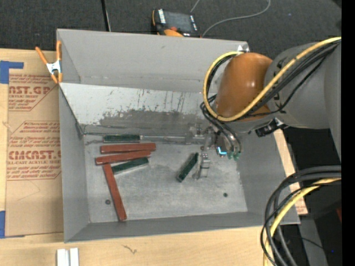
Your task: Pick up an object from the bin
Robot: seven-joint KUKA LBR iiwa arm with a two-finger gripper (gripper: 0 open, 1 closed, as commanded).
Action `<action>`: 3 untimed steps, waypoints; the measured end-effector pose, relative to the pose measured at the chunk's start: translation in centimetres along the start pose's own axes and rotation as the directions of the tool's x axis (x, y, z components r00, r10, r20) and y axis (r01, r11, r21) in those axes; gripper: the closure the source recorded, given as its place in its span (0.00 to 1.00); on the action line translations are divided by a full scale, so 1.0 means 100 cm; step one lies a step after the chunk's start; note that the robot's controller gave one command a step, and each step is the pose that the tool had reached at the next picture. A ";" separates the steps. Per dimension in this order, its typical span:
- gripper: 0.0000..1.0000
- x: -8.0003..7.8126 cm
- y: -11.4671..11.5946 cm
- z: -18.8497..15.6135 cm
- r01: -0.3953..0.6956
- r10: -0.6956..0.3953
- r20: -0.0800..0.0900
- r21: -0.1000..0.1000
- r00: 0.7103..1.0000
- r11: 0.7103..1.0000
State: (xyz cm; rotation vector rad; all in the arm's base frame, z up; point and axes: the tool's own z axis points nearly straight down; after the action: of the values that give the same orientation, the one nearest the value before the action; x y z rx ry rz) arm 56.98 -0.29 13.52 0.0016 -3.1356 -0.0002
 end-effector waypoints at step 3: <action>0.00 0.004 0.003 0.035 0.635 -0.635 0.007 0.005 0.772 0.772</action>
Offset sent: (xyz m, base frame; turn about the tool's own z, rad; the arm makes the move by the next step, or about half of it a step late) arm 0.0012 0.0172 -0.0652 -0.4402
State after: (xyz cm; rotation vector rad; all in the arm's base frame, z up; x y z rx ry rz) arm 56.61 -0.01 9.98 1.0628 -2.9594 0.0000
